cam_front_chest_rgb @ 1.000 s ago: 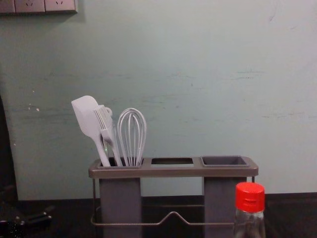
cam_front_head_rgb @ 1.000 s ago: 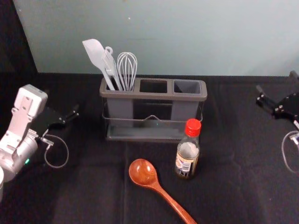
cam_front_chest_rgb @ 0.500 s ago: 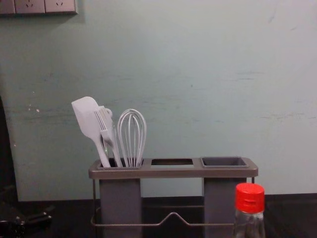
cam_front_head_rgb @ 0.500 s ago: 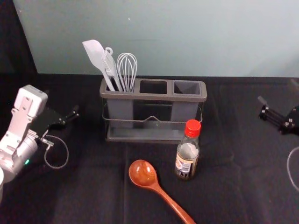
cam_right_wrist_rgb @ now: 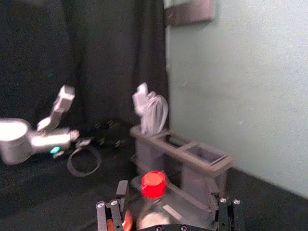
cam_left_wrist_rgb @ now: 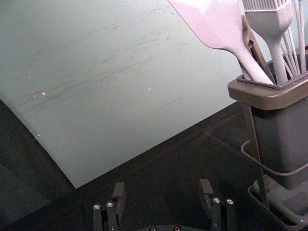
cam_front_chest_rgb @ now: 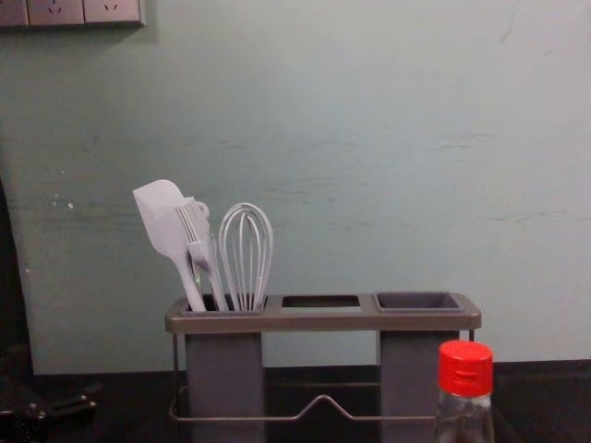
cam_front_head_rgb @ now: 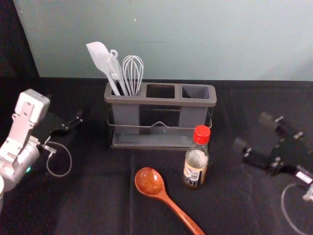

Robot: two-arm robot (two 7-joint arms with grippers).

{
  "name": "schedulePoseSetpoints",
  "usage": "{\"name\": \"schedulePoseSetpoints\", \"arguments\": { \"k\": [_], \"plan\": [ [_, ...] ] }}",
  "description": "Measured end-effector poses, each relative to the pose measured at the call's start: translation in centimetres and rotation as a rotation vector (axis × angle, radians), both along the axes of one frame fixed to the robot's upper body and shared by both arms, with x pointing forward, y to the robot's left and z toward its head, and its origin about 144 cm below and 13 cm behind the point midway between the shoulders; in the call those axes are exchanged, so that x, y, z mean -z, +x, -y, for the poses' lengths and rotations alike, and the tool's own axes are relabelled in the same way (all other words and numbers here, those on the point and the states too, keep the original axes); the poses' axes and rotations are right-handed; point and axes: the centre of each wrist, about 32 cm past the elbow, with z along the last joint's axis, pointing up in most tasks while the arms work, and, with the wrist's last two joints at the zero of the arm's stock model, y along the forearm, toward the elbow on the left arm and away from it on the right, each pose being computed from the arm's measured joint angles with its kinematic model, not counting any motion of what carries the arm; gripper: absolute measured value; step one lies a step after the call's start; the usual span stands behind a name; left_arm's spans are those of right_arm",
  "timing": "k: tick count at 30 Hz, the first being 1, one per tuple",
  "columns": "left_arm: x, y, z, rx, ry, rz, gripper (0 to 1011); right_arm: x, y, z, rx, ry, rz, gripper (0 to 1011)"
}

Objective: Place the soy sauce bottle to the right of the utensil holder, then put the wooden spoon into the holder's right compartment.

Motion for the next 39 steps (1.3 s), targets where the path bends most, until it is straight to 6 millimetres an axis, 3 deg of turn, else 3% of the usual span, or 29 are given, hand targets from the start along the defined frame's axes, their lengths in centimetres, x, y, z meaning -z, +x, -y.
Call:
{"name": "schedulePoseSetpoints", "arguments": {
  "k": [12, 30, 39],
  "plan": [
    [0.0, 0.0, 0.0, 0.0, 0.0, 0.0, 1005, 2.0, 1.8, -2.4, -0.057, -0.065, -0.104, 1004],
    [0.0, 0.0, 0.0, 0.0, 0.0, 0.0, 1005, 2.4, 5.9, -5.1, -0.05, -0.076, -0.104, 1004],
    [0.0, 0.0, 0.0, 0.0, 0.0, 0.0, 1005, 2.5, 7.1, -5.9, -0.049, -0.081, -0.091, 1004]
  ]
}}
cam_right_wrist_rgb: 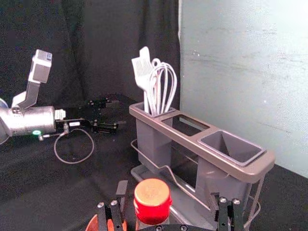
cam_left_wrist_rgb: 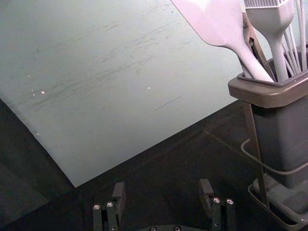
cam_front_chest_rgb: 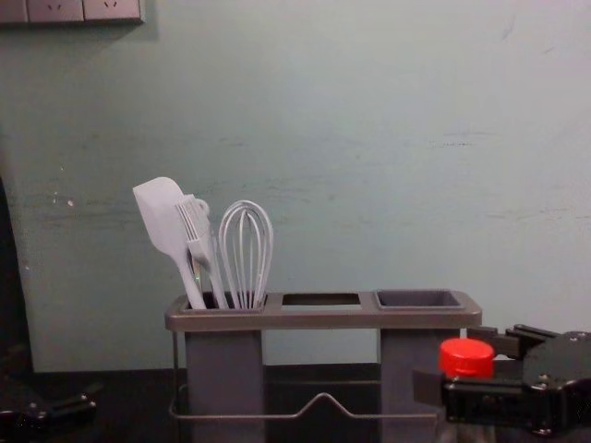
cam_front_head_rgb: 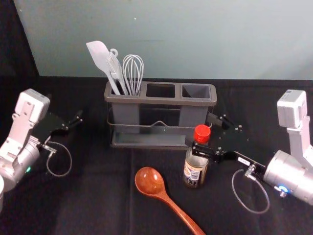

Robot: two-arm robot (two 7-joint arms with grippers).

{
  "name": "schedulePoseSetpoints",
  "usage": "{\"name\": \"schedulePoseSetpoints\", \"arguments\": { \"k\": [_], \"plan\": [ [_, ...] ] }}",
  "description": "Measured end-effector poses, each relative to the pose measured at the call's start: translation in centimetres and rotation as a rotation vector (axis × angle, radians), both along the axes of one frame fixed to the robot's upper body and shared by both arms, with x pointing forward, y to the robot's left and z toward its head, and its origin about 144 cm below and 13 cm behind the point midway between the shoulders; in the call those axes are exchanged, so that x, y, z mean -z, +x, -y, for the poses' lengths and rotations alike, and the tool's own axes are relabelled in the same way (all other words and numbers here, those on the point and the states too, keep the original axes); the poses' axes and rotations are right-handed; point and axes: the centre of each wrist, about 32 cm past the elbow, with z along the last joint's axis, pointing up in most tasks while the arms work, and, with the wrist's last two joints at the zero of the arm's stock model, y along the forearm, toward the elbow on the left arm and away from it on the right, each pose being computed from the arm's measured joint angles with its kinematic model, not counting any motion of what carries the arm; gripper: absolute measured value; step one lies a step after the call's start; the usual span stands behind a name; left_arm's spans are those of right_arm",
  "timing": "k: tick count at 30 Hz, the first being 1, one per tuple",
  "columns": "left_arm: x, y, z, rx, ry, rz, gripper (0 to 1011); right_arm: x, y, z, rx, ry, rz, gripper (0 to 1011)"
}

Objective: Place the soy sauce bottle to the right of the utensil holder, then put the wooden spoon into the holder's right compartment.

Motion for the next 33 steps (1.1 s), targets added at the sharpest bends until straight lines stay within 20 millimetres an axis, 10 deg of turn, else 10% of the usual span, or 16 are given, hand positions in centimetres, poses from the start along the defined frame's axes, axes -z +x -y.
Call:
{"name": "schedulePoseSetpoints", "arguments": {
  "k": [13, 33],
  "plan": [
    [0.0, 0.0, 0.0, 0.0, 0.0, 0.0, 1005, 0.02, 0.02, 0.0, 0.001, 0.0, 0.003, 974],
    [0.0, 0.0, 0.0, 0.0, 0.0, 0.0, 1005, -0.02, -0.04, 0.05, 0.002, 0.001, 0.002, 399]
  ]
}}
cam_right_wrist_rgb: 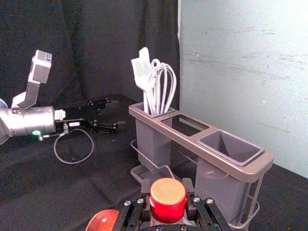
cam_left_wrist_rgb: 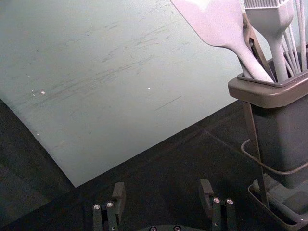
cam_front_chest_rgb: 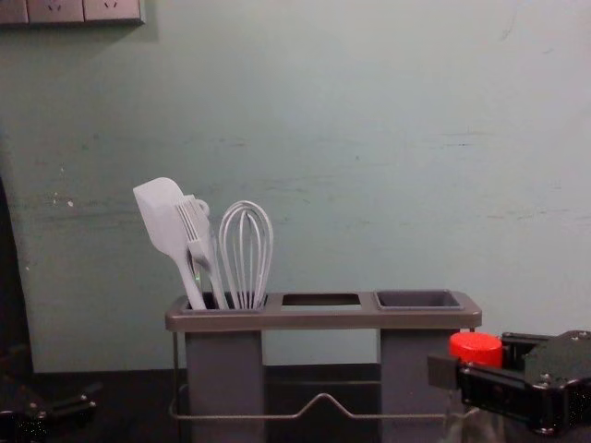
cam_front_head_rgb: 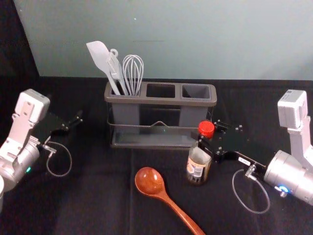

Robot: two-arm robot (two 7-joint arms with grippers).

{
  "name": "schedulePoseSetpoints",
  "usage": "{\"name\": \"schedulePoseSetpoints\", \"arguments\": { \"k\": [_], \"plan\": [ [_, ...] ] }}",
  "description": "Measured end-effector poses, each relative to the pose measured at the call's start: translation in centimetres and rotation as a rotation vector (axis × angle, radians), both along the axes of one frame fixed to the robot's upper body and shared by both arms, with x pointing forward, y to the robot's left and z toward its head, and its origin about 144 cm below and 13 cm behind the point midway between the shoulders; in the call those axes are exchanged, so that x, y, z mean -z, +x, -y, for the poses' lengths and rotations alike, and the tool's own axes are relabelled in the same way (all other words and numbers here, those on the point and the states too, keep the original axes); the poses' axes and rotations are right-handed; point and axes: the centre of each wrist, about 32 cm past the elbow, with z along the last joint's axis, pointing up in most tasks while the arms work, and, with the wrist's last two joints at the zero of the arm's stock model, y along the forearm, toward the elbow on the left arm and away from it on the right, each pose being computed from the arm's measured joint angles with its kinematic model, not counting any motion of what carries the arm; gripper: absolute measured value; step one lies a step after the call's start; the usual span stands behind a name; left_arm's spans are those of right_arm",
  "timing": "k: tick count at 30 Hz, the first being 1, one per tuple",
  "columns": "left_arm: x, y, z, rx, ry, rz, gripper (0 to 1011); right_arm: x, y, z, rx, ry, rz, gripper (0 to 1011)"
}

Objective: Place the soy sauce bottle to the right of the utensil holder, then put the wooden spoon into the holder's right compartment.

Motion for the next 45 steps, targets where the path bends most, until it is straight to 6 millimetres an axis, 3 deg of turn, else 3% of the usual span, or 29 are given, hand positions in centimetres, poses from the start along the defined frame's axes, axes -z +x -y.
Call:
{"name": "schedulePoseSetpoints", "arguments": {
  "k": [19, 32, 39, 45],
  "plan": [
    [0.0, 0.0, 0.0, 0.0, 0.0, 0.0, 1005, -0.8, -1.0, 0.8, 0.011, 0.03, 0.01, 392],
    [0.0, 0.0, 0.0, 0.0, 0.0, 0.0, 1005, -2.1, -3.6, 5.4, 0.13, 0.039, 0.092, 392],
    [0.0, 0.0, 0.0, 0.0, 0.0, 0.0, 1005, -1.5, -3.2, 7.2, 0.211, 0.028, 0.119, 392],
    [0.0, 0.0, 0.0, 0.0, 0.0, 0.0, 1005, -1.1, -1.7, 7.4, 0.249, 0.023, 0.134, 392]
  ]
}}
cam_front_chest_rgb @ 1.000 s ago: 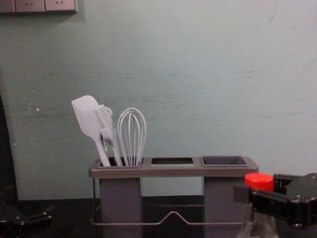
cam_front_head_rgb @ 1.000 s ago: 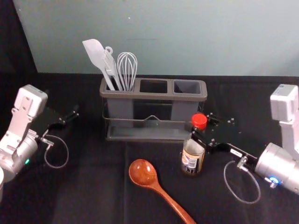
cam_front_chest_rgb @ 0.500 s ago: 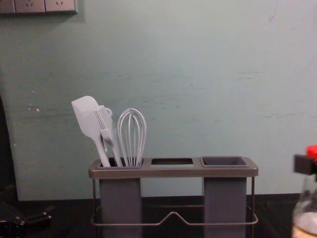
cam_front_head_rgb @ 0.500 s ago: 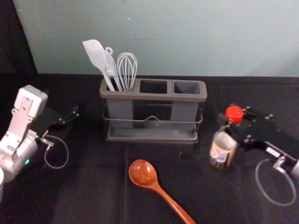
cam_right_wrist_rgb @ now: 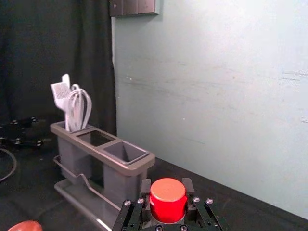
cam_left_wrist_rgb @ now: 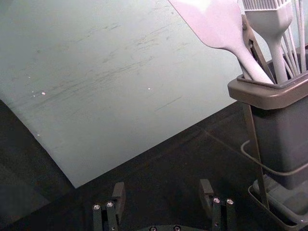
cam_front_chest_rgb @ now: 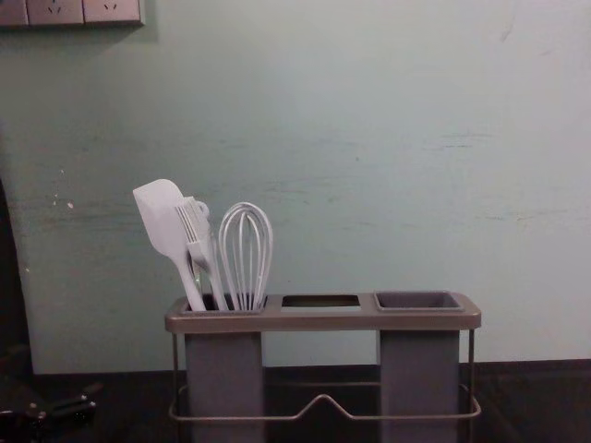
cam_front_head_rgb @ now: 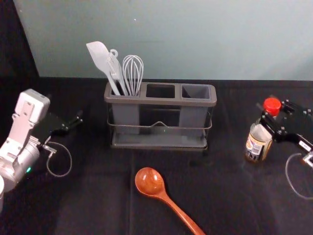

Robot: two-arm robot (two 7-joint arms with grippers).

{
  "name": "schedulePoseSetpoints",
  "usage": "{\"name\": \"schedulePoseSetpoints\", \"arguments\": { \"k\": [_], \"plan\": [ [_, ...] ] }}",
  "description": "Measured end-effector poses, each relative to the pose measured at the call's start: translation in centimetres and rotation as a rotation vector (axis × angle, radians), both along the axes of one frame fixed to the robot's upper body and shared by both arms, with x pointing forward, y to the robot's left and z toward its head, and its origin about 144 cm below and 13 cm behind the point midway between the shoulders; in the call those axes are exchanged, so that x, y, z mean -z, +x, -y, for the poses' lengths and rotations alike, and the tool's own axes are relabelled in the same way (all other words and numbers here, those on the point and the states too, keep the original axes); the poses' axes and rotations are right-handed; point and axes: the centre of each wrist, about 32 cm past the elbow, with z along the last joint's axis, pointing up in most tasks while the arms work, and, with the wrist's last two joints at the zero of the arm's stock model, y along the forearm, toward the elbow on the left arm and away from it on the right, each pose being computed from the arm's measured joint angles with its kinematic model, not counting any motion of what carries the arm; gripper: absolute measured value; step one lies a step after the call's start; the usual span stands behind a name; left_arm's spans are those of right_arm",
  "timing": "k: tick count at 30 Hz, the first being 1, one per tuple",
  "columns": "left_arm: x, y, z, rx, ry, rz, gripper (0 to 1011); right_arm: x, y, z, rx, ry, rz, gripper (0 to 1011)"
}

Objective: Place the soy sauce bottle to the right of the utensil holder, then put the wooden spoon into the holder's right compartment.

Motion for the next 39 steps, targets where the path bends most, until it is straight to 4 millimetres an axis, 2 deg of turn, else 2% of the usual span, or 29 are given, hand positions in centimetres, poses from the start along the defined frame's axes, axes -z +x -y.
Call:
{"name": "schedulePoseSetpoints", "arguments": {
  "k": [10, 19, 39],
  "plan": [
    [0.0, 0.0, 0.0, 0.0, 0.0, 0.0, 1005, 0.8, 3.1, -1.0, 0.007, 0.021, 0.007, 392],
    [0.0, 0.0, 0.0, 0.0, 0.0, 0.0, 1005, 1.4, 5.1, -2.2, 0.002, 0.046, -0.014, 392],
    [0.0, 0.0, 0.0, 0.0, 0.0, 0.0, 1005, 2.2, 6.6, -3.1, -0.026, 0.065, -0.054, 390]
  ]
}}
